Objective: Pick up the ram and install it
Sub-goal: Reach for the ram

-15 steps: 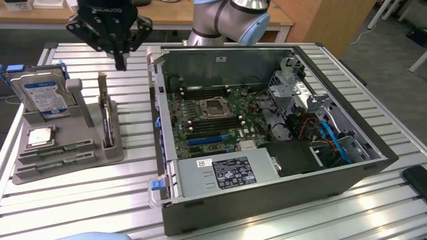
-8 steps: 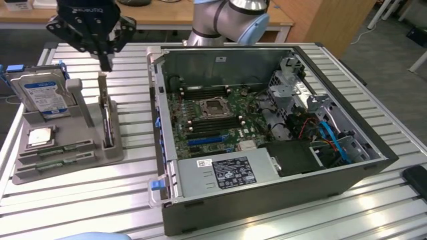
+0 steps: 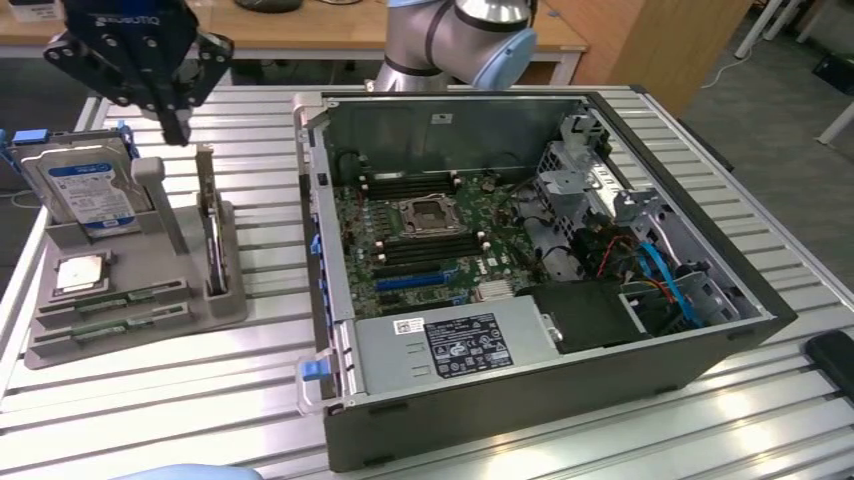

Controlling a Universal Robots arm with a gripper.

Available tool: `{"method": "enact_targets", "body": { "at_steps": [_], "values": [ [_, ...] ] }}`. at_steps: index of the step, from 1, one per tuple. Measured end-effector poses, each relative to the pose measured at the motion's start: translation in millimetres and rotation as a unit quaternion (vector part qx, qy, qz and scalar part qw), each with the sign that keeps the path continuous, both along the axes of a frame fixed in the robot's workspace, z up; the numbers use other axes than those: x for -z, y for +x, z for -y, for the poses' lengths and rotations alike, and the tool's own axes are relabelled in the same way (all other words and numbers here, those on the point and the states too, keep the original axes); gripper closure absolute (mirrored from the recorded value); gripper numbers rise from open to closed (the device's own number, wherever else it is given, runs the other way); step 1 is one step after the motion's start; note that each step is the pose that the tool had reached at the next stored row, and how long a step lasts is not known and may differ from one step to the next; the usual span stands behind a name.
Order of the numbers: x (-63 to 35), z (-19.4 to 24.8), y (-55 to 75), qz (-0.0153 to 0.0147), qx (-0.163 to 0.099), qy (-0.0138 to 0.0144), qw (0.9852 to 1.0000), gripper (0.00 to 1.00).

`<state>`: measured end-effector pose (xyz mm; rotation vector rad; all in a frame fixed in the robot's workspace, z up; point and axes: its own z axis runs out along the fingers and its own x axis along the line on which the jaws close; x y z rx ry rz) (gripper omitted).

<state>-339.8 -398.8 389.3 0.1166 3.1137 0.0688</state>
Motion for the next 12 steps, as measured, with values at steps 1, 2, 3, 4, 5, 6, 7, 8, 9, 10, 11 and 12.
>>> {"method": "enact_targets", "body": {
  "at_steps": [1,2,3,4,5,6,7,8,9,10,11,12],
  "values": [
    [0.1,0.0,-3.8,-0.0001,0.0,0.0,1.0,0.9],
    [0.2,0.0,-7.5,0.0,0.0,0.0,1.0,0.9],
    [0.4,0.0,-11.1,0.0,0.0,0.0,1.0,0.9],
    [0.5,0.0,-14.8,0.0,0.0,0.0,1.0,0.9],
    [0.6,0.0,-18.3,0.0,0.0,0.0,1.0,0.9],
    [0.7,0.0,-22.1,0.0,0.0,0.0,1.0,0.9],
    [0.9,0.0,-25.8,0.0,0.0,0.0,1.0,0.9],
    [1.0,0.0,-29.5,0.0,0.0,0.0,1.0,0.9],
    [1.1,0.0,-33.1,0.0,0.0,0.0,1.0,0.9],
    [1.3,0.0,-36.6,0.0,0.0,0.0,1.0,0.9],
    [1.4,0.0,-40.2,0.0,0.0,0.0,1.0,0.9],
    [1.5,0.0,-43.8,0.0,0.0,0.0,1.0,0.9]
  ]
}}
